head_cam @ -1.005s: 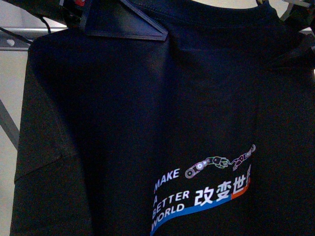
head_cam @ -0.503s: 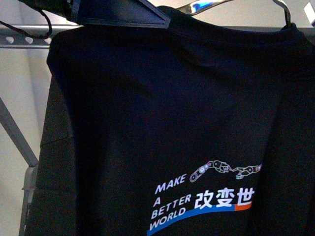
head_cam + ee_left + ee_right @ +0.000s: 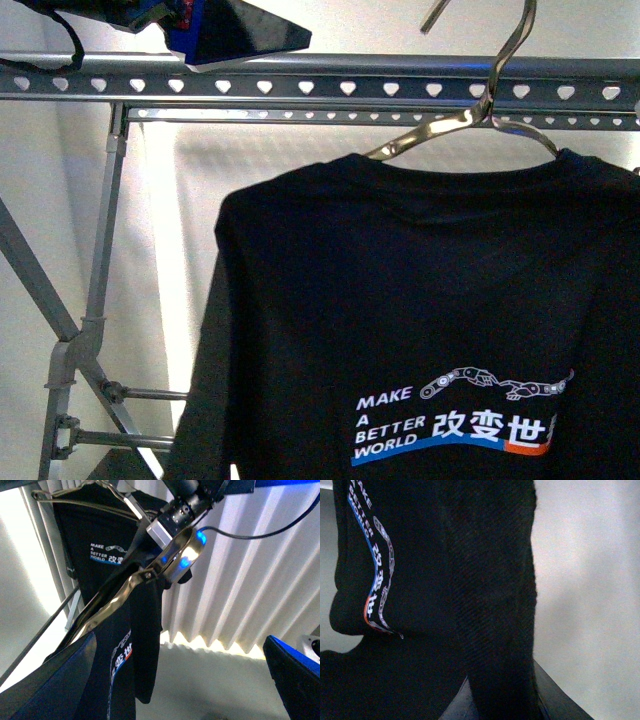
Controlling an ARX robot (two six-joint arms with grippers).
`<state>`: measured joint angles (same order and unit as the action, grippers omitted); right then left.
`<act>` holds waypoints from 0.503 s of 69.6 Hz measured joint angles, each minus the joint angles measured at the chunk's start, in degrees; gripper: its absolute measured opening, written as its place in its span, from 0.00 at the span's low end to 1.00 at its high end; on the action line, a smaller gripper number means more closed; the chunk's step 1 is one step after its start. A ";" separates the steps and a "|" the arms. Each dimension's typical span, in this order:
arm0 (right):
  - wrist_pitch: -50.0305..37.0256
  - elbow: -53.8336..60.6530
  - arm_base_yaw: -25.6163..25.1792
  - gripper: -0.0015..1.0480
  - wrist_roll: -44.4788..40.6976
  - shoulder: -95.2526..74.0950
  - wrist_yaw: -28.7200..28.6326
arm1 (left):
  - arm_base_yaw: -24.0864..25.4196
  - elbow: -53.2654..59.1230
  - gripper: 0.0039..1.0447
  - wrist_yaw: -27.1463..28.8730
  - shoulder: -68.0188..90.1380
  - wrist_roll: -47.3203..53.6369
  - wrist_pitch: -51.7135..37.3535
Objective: Hang clothes on hanger
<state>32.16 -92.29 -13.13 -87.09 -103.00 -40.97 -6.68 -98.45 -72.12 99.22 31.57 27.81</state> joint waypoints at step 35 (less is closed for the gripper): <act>-3.06 9.14 -6.69 0.10 9.57 7.78 -9.22 | 3.30 10.23 0.94 61.64 -13.42 -37.11 -59.17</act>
<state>29.10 -83.15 -19.81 -77.52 -95.22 -50.19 -3.38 -88.23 -10.48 85.80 -5.54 -31.35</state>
